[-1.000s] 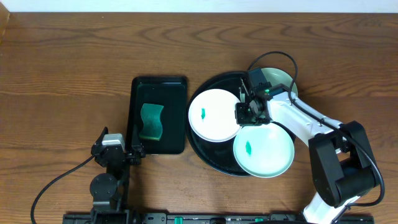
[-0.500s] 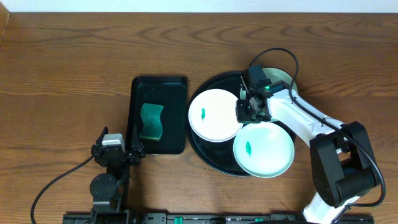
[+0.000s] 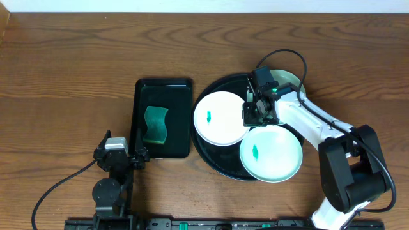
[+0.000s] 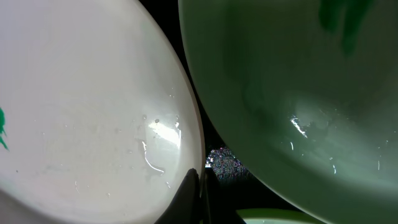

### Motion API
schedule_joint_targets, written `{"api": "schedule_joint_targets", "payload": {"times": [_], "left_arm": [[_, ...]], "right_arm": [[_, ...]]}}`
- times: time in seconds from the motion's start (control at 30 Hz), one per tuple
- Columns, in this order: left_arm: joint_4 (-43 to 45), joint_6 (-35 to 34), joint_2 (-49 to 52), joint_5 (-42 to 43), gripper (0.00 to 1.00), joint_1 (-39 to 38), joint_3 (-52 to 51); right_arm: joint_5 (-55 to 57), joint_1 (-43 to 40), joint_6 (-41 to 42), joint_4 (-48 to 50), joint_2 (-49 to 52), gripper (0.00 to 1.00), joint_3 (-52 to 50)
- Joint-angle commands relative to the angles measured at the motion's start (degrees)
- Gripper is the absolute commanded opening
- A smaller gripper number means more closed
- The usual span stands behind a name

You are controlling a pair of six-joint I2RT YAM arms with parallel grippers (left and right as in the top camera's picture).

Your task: Clean dirty plates on tray and stack at the side

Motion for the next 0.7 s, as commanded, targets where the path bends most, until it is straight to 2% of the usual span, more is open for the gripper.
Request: {"api": "schedule_joint_targets", "payload": {"times": [0.0, 0.67], "left_arm": [[-2.5, 0.8, -0.4, -0.6, 0.80, -0.2, -0.9], [-2.5, 0.8, -0.4, -0.6, 0.80, -0.2, -0.9]], "right_arm": [[0.6, 0.3, 0.1, -0.1, -0.7, 0.01, 1.0], [0.6, -0.1, -1.4, -0.1, -0.7, 0.01, 1.0]]}}
